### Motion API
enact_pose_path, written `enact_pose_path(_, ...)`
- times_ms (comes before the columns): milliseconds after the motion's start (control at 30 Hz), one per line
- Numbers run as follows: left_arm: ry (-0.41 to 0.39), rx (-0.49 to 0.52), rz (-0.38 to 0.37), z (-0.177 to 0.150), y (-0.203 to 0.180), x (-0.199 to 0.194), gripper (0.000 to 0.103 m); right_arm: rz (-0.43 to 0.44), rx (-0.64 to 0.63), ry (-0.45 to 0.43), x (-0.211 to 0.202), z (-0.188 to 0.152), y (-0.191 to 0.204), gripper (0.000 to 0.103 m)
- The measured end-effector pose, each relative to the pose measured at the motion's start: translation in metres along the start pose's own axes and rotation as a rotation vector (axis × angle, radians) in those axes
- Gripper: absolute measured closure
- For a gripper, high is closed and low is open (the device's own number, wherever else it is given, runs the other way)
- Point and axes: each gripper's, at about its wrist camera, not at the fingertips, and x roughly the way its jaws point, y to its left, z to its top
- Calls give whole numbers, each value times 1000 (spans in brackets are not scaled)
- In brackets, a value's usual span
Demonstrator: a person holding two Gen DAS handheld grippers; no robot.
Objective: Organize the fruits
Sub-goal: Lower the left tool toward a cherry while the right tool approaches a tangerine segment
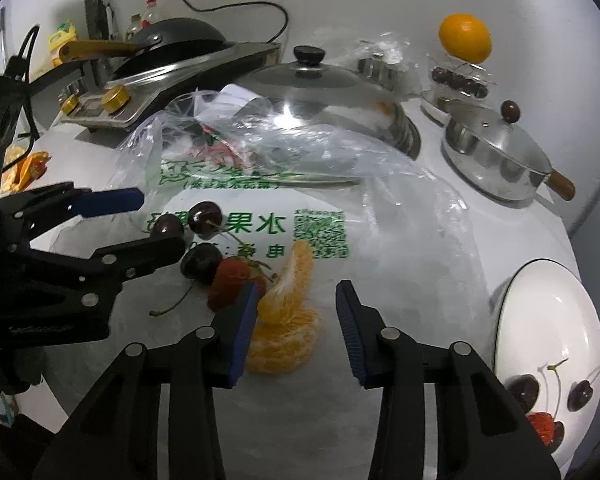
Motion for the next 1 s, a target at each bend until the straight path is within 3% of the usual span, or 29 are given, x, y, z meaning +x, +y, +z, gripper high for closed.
enact_pose_path(300,19,42,44,2,10,7,35,0,30,10,1,1,-5,64)
enact_pose_path(567,67,93,31,0,4,18,58,-5,23,18,6,8,-2,67)
enact_pose_path(733,91,134,19,-2,-2,22,59,-33,2,45,13,16,-2,68)
enact_pose_path(833,109,120,4,-2,1,26,72,-56,-22,68,18,21,-2,68)
enact_pose_path(900,111,102,-11,-1,5,25,73,-68,-41,75,20,22,-1,68)
enact_pose_path(1000,111,81,-35,-1,9,24,73,-78,-88,87,19,21,3,76)
